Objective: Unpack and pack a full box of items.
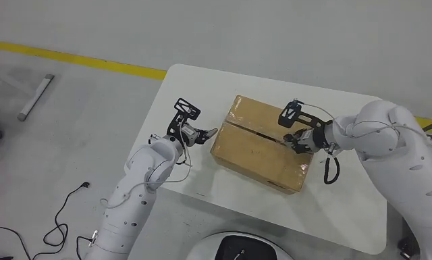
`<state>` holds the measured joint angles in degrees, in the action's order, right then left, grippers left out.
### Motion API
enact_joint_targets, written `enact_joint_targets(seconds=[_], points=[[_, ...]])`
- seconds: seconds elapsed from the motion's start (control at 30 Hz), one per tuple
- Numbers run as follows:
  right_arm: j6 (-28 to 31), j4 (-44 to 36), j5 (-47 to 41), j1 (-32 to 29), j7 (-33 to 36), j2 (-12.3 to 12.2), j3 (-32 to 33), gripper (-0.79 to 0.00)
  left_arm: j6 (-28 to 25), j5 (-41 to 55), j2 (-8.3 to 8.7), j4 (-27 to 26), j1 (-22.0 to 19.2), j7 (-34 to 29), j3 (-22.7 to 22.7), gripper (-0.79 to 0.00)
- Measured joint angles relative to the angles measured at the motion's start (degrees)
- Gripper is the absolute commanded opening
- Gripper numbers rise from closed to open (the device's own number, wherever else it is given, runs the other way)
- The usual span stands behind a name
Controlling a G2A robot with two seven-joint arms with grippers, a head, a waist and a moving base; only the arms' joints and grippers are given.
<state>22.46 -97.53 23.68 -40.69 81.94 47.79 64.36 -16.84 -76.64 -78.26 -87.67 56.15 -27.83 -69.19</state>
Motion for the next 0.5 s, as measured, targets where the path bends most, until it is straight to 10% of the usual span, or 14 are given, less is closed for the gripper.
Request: enact_joint_targets(seconds=[0.5], points=[[-0.7,0.1,-0.1,-0.9,-0.9,-0.3,-0.3,-0.785,0.1,-0.4,0.27,-1.1,0.6,-0.3,0.5,0.000]])
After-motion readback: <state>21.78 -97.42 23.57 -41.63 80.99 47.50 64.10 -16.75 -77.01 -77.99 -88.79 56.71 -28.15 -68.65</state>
